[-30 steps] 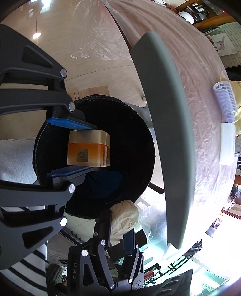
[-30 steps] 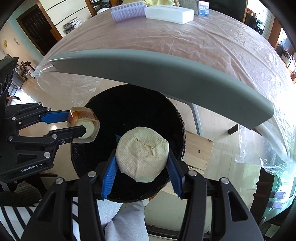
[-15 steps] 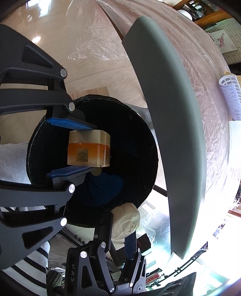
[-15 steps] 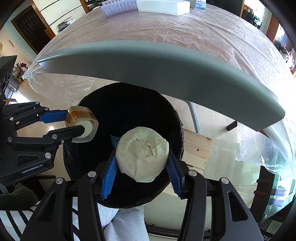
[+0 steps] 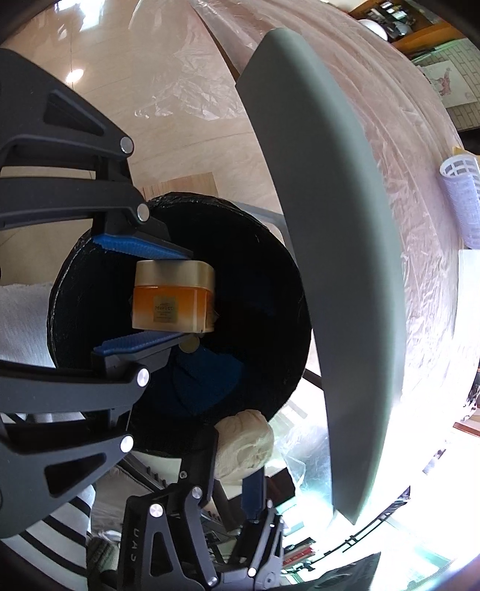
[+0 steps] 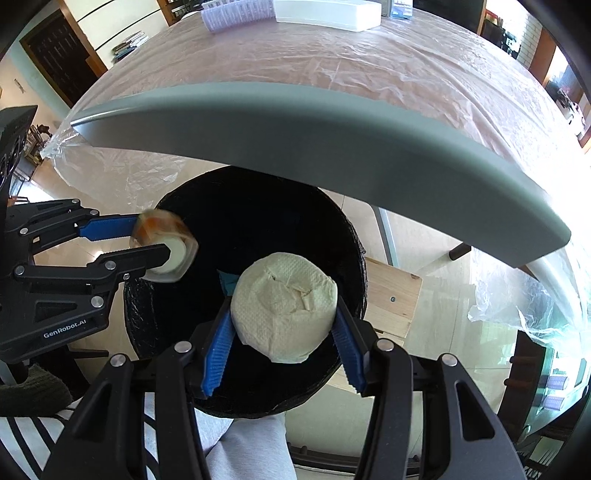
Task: Collect trash
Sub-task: 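Open both tools to drop the tape roll and paper ball into the bin, then move both tools back over the remaining trash on the table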
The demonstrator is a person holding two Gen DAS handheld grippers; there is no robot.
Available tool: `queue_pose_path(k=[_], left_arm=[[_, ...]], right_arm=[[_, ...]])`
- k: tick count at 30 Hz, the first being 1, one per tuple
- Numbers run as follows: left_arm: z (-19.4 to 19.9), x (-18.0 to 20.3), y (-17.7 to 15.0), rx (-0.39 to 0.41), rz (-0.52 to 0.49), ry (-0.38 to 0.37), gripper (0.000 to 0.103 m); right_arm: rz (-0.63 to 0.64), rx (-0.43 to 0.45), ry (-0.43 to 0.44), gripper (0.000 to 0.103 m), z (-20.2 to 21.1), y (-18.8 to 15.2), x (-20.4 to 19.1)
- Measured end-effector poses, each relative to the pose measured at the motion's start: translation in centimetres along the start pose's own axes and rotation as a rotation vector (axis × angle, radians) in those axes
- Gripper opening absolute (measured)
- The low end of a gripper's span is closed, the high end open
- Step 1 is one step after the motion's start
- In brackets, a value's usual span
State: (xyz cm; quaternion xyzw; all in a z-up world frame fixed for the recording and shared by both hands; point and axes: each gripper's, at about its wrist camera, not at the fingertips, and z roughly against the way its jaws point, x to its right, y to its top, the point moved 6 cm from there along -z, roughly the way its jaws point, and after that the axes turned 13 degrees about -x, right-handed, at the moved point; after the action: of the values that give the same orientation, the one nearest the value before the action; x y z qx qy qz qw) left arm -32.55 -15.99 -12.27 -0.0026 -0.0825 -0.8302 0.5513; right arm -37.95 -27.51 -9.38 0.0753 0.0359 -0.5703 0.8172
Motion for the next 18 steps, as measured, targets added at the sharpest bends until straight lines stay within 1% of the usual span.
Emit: queue_pose_path(k=[1, 2, 5, 7, 9, 12, 14, 16, 18], left_arm=[[0.2, -0.2, 0.1, 0.007, 0.002, -0.008, 0.057], [0.5, -0.2, 0.1, 0.017, 0.002, -0.01, 0.06], [1.2, 0.0, 0.3, 0.037, -0.011, -0.004, 0.067], [1.6, 0.1, 0.2, 0.05, -0.02, 0.008, 0.069], [1.9, 0.2, 0.2, 0.054, -0.024, 0.009, 0.069], [3.3, 0.3, 0.0, 0.076, -0.016, 0.004, 0.07], [4.7, 0.5, -0.2, 0.104, -0.008, -0.003, 0.073], [7.0, 0.6, -0.1, 0.155, 0.002, -0.001, 0.078], [9.8, 0.7, 0.2, 0.228, 0.006, 0.01, 0.083]], right_arm=[[-0.008, -0.003, 0.008, 0.055, 0.0, 0.0, 0.1], [-0.015, -0.002, 0.012, 0.059, 0.1, -0.1, 0.3], [-0.027, 0.005, 0.029, 0.062, 0.5, -0.3, 0.6], [-0.031, 0.013, 0.026, 0.064, 0.9, -0.4, 0.8], [-0.033, 0.024, 0.022, 0.07, 1.4, -0.5, 0.9], [-0.03, 0.062, 0.02, 0.071, 2.9, -0.7, 1.0], [-0.028, 0.101, 0.018, 0.071, 4.6, -1.0, 1.0], [-0.025, 0.171, 0.025, 0.072, 7.2, -1.1, 1.0], [-0.022, 0.257, 0.01, 0.078, 10.1, -1.0, 1.2]])
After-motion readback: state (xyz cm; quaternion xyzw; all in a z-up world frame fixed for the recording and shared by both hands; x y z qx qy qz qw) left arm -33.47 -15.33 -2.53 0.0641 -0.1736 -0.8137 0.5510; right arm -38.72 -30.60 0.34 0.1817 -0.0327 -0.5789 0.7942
